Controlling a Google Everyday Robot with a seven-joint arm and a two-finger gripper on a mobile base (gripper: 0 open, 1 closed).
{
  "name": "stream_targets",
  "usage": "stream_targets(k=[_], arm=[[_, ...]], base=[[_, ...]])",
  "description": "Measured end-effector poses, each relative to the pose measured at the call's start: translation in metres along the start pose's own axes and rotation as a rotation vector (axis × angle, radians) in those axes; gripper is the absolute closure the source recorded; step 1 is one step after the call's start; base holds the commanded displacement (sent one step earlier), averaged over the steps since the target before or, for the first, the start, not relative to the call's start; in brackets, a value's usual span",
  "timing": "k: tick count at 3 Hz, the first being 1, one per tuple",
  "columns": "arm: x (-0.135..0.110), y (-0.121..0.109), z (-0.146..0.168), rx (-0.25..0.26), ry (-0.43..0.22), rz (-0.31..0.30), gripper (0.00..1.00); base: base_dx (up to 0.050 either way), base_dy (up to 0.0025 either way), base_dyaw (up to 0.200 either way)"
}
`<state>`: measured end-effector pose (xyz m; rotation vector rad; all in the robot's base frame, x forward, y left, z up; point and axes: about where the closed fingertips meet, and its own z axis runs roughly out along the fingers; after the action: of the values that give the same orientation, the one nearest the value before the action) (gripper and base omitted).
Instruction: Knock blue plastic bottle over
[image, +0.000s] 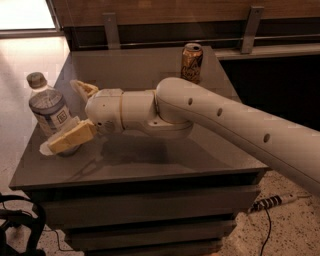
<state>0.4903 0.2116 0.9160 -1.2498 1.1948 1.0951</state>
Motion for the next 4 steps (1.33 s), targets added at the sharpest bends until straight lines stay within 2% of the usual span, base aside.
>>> stream_targets(k=[1, 4], arm=[[-0.0009, 0.0018, 0.0028, -0.005, -0.003, -0.001, 0.13], [-0.0036, 0.0063, 0.0080, -0.017, -0.004, -0.005, 0.83]], base=[[0.000, 0.00000, 0.000], [0.000, 0.00000, 0.000]])
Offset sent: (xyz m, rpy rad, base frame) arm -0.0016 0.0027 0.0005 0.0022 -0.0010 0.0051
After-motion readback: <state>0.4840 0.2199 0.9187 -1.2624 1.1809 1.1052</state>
